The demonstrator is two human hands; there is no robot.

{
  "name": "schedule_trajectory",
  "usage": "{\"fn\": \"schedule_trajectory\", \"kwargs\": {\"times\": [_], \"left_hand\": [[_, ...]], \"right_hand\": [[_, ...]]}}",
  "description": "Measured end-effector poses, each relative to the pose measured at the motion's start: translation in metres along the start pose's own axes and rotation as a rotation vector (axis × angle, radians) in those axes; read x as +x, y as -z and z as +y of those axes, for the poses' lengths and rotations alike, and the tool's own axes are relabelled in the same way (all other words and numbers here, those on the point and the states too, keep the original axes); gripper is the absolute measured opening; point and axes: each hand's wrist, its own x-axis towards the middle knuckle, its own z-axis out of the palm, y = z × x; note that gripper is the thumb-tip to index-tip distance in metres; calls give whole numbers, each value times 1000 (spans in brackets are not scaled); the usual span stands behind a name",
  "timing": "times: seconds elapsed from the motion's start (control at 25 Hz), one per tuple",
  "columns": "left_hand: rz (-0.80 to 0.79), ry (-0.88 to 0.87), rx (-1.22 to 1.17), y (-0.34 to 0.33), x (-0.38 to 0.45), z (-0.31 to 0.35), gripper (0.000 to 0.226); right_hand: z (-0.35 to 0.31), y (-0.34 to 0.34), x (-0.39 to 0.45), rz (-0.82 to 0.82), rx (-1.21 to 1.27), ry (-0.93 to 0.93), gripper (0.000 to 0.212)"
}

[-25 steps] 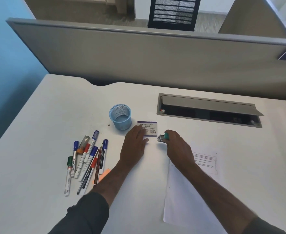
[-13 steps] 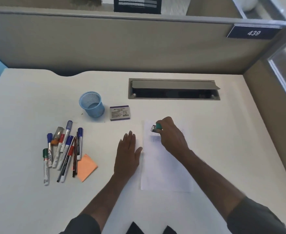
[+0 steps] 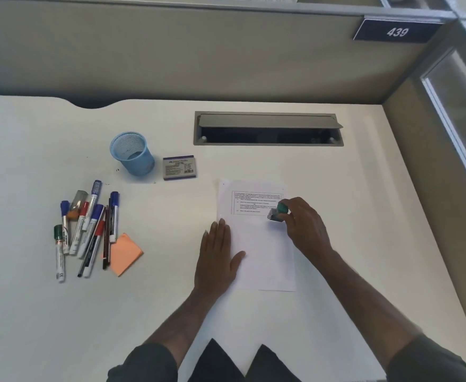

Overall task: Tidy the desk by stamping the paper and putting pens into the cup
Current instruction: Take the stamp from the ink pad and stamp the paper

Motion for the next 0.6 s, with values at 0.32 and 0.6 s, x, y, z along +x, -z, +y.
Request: {"fn": "schedule_trajectory", "kwargs": {"times": [0.32, 0.6], "left_hand": [[13, -4, 19, 3, -2, 3, 75], [10, 8, 31, 4, -2, 5, 75]], "right_hand": [[15, -8, -8, -24, -47, 70, 21], [19, -10, -8, -38, -85, 86, 24]]}}
